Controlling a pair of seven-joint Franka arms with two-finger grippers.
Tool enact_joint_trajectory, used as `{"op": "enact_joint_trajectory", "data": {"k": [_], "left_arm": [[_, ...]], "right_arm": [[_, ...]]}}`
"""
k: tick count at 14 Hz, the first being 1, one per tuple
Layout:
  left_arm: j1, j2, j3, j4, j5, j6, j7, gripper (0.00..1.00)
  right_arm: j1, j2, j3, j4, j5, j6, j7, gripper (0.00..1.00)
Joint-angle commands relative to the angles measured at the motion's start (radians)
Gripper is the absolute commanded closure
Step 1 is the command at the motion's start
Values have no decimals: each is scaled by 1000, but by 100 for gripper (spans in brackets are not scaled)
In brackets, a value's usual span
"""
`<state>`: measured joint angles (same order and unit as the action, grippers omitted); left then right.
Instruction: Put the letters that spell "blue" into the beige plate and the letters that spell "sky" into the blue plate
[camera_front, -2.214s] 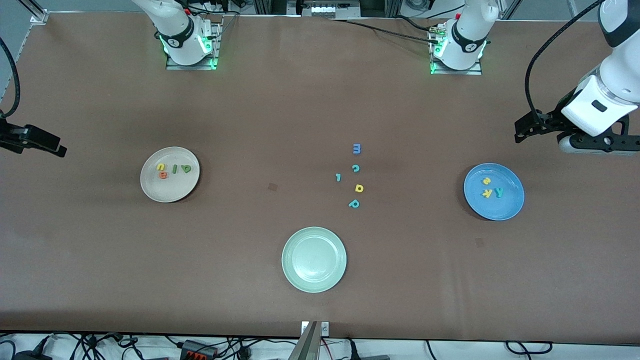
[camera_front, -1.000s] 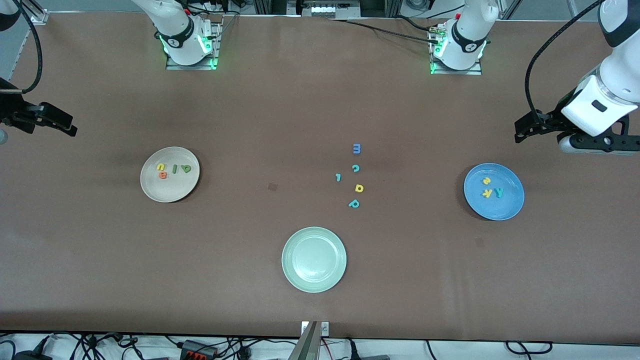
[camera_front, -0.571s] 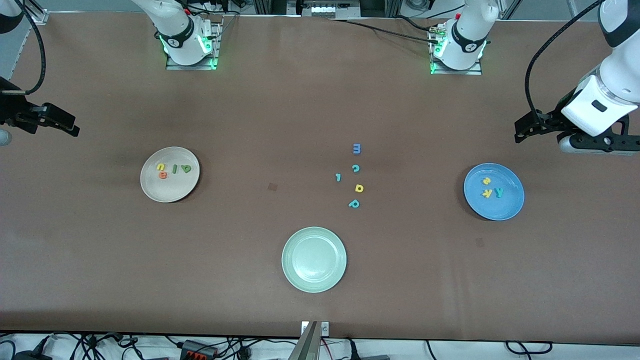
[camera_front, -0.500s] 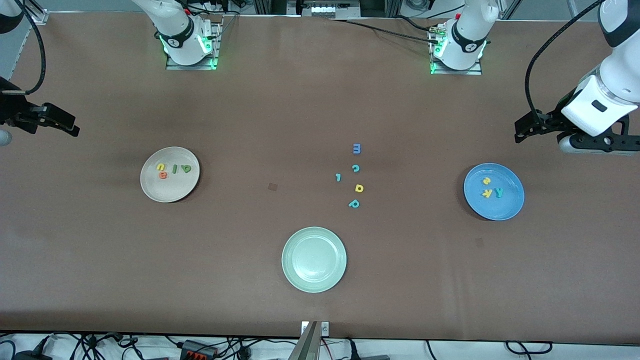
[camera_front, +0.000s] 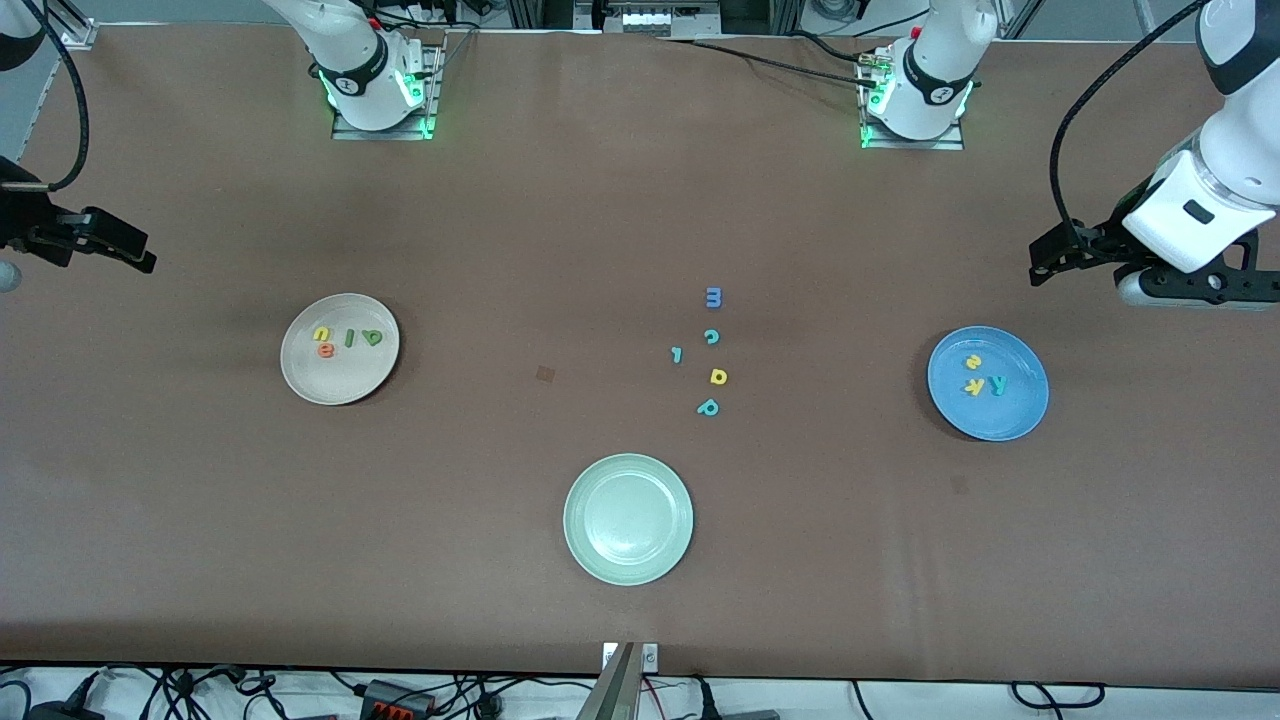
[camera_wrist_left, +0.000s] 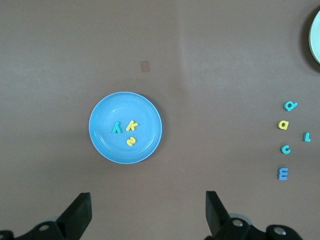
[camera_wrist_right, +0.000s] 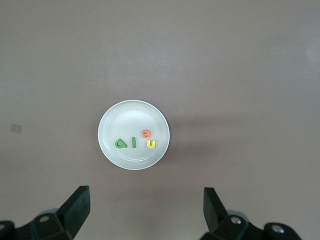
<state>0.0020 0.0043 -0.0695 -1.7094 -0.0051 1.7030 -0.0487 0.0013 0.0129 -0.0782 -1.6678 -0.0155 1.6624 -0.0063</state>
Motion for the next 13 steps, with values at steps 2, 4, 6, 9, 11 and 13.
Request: {"op": "enact_joint_trajectory", "data": {"k": [2, 4, 6, 9, 11, 13], "left_arm": [[-4, -1, 2, 14, -7, -19, 7, 0], [-4, -1, 2, 14, -7, -19, 7, 0], [-4, -1, 2, 14, -7, -19, 7, 0], [-2, -1, 2, 14, -7, -19, 7, 0], [-2, -1, 2, 14, -7, -19, 7, 0], [-2, -1, 1, 14, -7, -19, 7, 0]], "right_arm": [[-12, -31, -1, -17, -12, -13, -11, 0], [-14, -39, -3, -18, -12, -27, -11, 0], [-14, -39, -2, -17, -12, -27, -11, 0], [-12, -39, -2, -18, -12, -29, -11, 0], [-12, -44, -2, -18, -12, -29, -11, 0], [-12, -44, -2, -18, -12, -29, -14, 0]]}}
